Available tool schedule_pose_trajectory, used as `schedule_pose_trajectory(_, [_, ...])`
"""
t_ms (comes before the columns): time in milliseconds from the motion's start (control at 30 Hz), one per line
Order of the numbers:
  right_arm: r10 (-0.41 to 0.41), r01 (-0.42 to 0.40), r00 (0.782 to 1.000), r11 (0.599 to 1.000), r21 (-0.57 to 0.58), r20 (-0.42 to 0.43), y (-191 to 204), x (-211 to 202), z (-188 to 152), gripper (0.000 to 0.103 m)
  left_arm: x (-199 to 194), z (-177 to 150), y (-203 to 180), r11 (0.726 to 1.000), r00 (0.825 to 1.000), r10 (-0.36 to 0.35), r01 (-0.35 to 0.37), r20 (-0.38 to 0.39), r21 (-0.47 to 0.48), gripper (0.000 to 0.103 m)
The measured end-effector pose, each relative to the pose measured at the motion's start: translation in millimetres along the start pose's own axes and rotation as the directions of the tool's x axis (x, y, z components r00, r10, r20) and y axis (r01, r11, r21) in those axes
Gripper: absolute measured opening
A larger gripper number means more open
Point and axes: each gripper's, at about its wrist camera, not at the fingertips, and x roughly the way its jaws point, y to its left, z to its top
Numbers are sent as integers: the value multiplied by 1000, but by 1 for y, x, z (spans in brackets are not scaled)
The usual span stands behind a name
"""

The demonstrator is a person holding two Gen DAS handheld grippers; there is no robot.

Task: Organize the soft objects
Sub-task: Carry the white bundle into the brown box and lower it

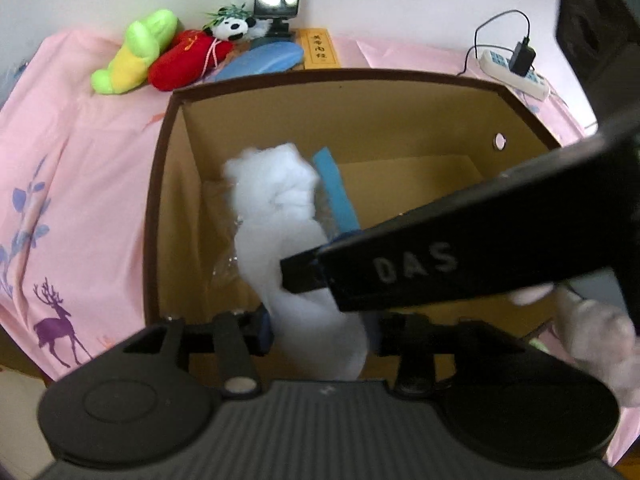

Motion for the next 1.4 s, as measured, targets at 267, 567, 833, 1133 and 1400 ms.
schedule_pose_trajectory(267, [-17,17,1000,999,38,-10,-7,14,-7,14,-22,-9,-12,995,996,47,-53,76,86,61])
schedule_pose_trajectory(567, [-23,21,999,998,63,37,-4,2,-14,14,-39,-10,-10,992,989,72,-84,125,95,61])
schedule_pose_trajectory(833, [-59,49,991,995,85,120,4,-22,-22,15,-58,-11,-15,993,985,50,-66,167,94,64])
schedule_pose_trajectory(1133, [-80,58,975,992,111,207,17,-49,-34,15,-79,-20,-27,991,980,25,-50,196,124,64])
schedule_pose_trajectory(1400, [-104,75,965,989,125,243,29,-63,-51,15,-89,-29,-30,991,981,22,-46,195,123,65])
